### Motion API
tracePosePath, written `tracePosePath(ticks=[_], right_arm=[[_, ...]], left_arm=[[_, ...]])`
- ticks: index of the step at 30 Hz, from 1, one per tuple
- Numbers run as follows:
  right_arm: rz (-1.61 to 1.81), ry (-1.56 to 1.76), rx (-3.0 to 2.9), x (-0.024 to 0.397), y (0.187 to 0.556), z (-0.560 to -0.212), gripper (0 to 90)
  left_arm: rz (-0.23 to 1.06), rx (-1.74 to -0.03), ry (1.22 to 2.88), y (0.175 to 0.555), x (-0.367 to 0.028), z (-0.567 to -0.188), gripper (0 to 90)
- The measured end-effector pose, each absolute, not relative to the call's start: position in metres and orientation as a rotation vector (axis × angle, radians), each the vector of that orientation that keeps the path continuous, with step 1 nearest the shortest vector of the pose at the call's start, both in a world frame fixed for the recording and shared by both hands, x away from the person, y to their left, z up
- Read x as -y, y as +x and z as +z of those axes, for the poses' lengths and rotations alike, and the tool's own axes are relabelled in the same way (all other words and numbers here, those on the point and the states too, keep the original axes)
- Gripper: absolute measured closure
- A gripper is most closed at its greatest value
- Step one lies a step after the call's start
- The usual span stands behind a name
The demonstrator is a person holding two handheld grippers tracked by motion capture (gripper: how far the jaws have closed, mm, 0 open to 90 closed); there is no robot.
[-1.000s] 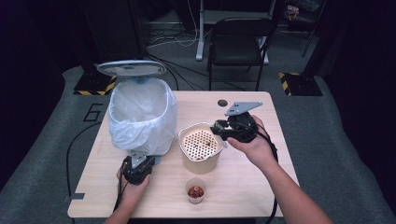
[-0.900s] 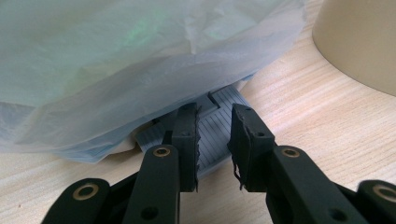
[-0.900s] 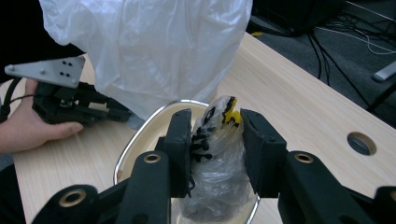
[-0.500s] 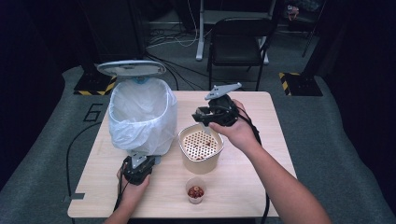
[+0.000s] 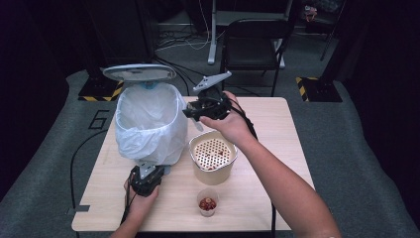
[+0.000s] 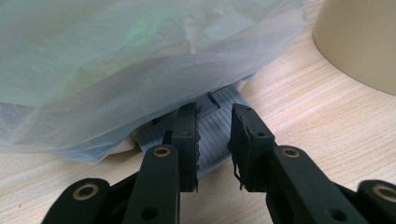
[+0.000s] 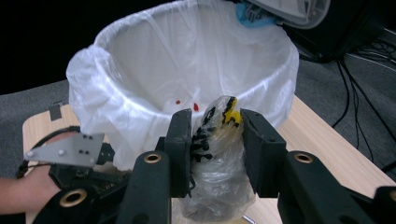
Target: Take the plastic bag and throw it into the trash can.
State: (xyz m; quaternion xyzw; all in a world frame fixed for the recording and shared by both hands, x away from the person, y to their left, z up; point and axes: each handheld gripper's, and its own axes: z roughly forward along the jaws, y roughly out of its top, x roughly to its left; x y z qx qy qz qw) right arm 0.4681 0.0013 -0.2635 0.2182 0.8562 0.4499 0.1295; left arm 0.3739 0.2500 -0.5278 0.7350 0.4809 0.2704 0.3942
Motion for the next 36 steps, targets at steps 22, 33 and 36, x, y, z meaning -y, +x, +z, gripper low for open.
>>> tracePosePath(ticks=[22, 33, 36], right_arm=[[1.418, 0.605, -2.438, -0.044, 0.479, -0.255, 65.5], [1.459, 0.618, -2.392, -0.059, 0.478, -0.258, 65.4], [1.473, 0.632, -2.389, -0.063, 0.479, -0.26, 65.4]], left_arm=[[0.663, -1.245, 1.86, 0.373, -0.249, -0.527, 72.1], [0.667, -1.243, 1.855, 0.373, -0.249, -0.527, 72.1], [0.667, -1.244, 1.855, 0.373, -0.249, -0.527, 72.1]])
